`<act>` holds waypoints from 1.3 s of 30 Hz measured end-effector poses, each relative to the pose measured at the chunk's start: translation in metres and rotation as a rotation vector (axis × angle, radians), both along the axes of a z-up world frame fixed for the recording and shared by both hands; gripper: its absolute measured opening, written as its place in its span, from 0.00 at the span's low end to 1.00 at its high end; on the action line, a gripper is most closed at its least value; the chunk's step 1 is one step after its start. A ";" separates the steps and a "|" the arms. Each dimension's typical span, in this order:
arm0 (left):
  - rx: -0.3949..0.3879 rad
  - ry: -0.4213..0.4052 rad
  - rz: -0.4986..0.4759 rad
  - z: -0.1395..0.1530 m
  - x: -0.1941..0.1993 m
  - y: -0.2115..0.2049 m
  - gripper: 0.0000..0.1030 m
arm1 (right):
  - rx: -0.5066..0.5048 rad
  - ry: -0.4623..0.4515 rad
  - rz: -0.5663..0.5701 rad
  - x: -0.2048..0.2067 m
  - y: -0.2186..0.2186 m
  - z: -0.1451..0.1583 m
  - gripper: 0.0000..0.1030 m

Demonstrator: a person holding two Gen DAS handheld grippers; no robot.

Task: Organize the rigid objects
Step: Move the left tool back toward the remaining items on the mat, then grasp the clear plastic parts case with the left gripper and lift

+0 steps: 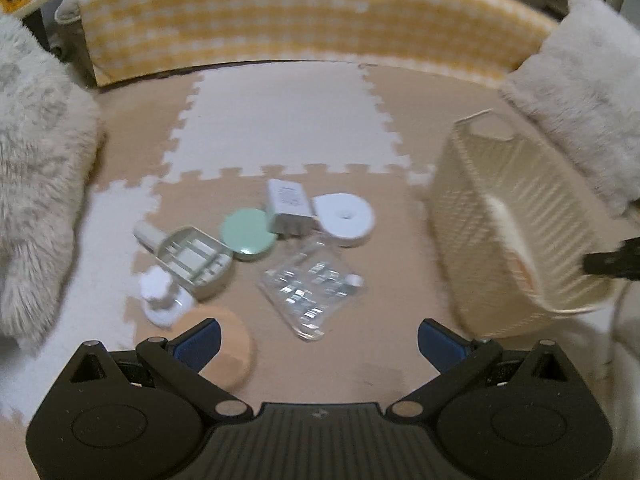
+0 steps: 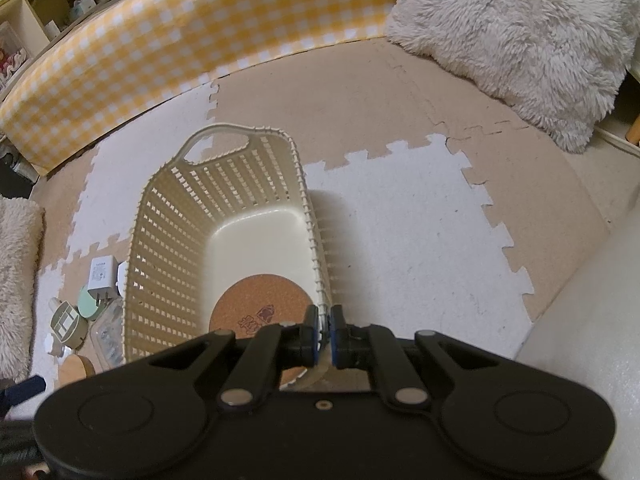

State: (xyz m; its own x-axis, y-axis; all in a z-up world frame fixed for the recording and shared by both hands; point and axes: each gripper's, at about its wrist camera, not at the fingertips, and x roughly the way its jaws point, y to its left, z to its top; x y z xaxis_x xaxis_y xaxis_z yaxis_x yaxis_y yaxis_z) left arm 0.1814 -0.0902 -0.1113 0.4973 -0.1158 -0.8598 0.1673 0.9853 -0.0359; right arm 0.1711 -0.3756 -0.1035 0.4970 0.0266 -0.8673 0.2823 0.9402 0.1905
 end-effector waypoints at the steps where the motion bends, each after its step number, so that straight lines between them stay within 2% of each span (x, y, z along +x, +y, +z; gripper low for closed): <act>1: 0.011 -0.010 -0.017 -0.003 0.004 0.002 1.00 | 0.000 0.000 0.001 0.000 0.000 0.000 0.06; 5: 0.008 -0.022 -0.095 -0.013 0.022 0.007 1.00 | 0.001 0.000 0.000 0.000 0.000 0.000 0.06; 7: 0.043 -0.030 -0.102 -0.018 0.029 0.005 1.00 | 0.001 0.000 0.000 0.000 0.000 0.000 0.06; 11: 0.104 -0.061 -0.202 -0.029 0.041 0.000 1.00 | 0.000 -0.001 0.001 0.000 0.000 0.000 0.06; 14: 0.058 -0.062 -0.297 -0.034 0.048 0.004 1.00 | 0.001 -0.001 0.002 0.000 -0.001 0.000 0.07; 17: -0.001 -0.056 -0.334 -0.038 0.054 0.010 1.00 | 0.006 -0.003 0.005 0.000 0.000 0.000 0.09; 23: -0.108 0.024 -0.409 -0.051 0.064 0.012 1.00 | 0.007 -0.003 0.009 0.001 0.001 -0.001 0.09; 27: -0.092 0.047 -0.404 -0.060 0.066 0.011 1.00 | 0.007 -0.004 0.008 0.000 0.001 0.000 0.09; 32: -0.113 0.090 -0.432 -0.062 0.065 0.010 1.00 | 0.006 -0.004 0.010 0.000 0.001 0.000 0.10; 36: -0.185 0.166 -0.481 -0.057 0.059 0.005 1.00 | 0.006 -0.004 0.009 0.001 0.002 0.000 0.10; 39: -0.152 0.142 -0.471 -0.055 0.056 -0.003 0.98 | 0.006 -0.003 0.009 0.001 0.002 0.000 0.10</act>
